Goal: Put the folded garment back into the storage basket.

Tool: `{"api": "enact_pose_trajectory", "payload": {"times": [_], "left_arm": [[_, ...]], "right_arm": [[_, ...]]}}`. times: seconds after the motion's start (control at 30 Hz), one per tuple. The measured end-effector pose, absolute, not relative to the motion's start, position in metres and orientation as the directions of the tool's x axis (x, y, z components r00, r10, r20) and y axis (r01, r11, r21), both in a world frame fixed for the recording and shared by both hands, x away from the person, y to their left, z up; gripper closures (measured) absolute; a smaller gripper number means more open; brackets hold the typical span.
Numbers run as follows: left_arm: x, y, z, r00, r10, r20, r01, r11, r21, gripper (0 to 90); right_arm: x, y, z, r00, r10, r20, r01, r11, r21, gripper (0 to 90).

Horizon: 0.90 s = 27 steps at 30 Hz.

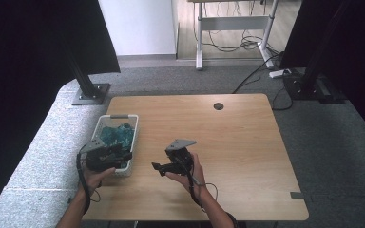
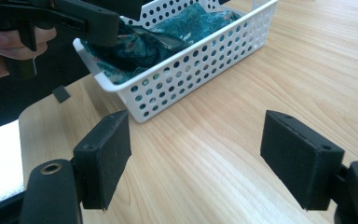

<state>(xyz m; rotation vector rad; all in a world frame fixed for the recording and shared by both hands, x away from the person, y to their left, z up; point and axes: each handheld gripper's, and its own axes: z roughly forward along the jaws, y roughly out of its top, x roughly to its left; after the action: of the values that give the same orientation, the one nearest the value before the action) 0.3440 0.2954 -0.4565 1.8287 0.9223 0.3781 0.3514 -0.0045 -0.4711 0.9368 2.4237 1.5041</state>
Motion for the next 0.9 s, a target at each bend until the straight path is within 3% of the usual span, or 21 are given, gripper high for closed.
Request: {"api": "enact_pose_trajectory", "payload": {"times": [0.9], "left_arm": [[0.280,0.226,-0.499,0.751,0.649,-0.126,0.370,-0.254,0.894,29.4]], "right_arm": [[0.295,-0.111,-0.501,-0.749,0.638,0.180,0.428,0.259,0.866,21.4]]}}
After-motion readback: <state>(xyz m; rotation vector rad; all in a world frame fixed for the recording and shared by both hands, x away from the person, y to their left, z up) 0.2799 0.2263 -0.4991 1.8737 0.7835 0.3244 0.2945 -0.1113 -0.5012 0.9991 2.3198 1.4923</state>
